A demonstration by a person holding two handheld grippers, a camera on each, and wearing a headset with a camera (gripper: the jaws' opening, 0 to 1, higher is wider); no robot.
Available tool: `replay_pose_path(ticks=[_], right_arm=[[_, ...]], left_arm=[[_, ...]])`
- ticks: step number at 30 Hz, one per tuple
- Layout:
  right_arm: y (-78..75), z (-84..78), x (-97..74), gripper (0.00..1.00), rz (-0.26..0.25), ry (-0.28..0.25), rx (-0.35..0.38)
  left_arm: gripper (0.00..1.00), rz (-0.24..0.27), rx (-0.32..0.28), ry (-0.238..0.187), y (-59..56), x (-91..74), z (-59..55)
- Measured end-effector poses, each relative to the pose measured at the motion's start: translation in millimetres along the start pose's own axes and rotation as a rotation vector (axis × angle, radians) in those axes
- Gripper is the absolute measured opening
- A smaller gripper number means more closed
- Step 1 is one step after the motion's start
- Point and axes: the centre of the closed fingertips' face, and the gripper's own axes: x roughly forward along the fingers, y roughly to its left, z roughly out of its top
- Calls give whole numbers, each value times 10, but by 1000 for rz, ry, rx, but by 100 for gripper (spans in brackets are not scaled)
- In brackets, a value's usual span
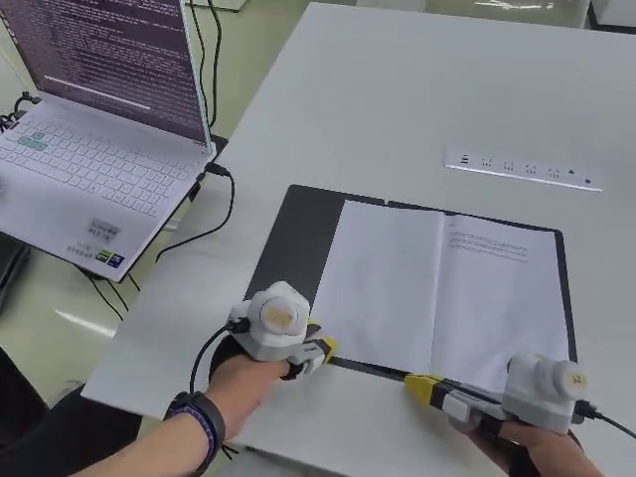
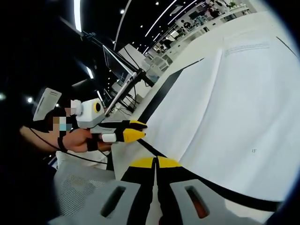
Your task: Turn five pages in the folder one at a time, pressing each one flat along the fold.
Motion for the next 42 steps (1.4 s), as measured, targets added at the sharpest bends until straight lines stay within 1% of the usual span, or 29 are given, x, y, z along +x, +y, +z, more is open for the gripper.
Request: replay_pose_path(ticks=[2, 3, 5, 8, 10, 11, 12, 15, 18, 22, 24, 26, 29, 31, 35, 42], right_arm=[[30, 48, -31, 0, 3, -16, -5], [36, 75, -50, 0, -5, -23, -15], [-7, 109, -85, 0, -25, -33, -29], [-26, 181, -145, 4, -45, -58, -31], [-58, 202, -189, 9, -65, -60, -35], [-73, 210, -207, 12, -76, -58, -49], [-71, 236, -240, 13, -92, -57, -72], [-93, 282, -304, 18, -113, -59, -91], [-146, 351, -401, 24, -147, -66, -121], [-188, 427, -513, 35, -182, -79, -146], [-195, 450, -568, 40, -193, -85, -179], [-196, 444, -617, 43, -203, -75, -200], [-213, 434, -690, 44, -214, -67, -224], [-204, 447, -734, 46, -222, -72, -224], [-244, 491, -836, 48, -246, -86, -229], [-248, 631, -1041, 53, -283, -127, -240]], left_arm=[[24, 1, -11, -7, -8, -33, 3], [24, 0, -15, -13, -19, -48, 5], [25, -2, -16, -17, -39, -71, 1], [26, -3, -10, -18, -68, -115, -1], [27, -3, -5, -21, -76, -137, 2], [27, -3, -4, -23, -82, -149, 10], [28, -2, 1, -27, -94, -170, 27], [29, -5, 15, -34, -119, -203, 67], [31, -3, 28, -47, -140, -252, 132], [33, -5, 48, -59, -162, -293, 192], [34, -5, 61, -61, -176, -308, 216], [36, -9, 73, -63, -192, -322, 235], [37, -13, 88, -65, -217, -351, 261], [38, -14, 96, -67, -227, -365, 280], [40, -14, 110, -72, -237, -407, 337], [44, -13, 149, -97, -244, -514, 521]])
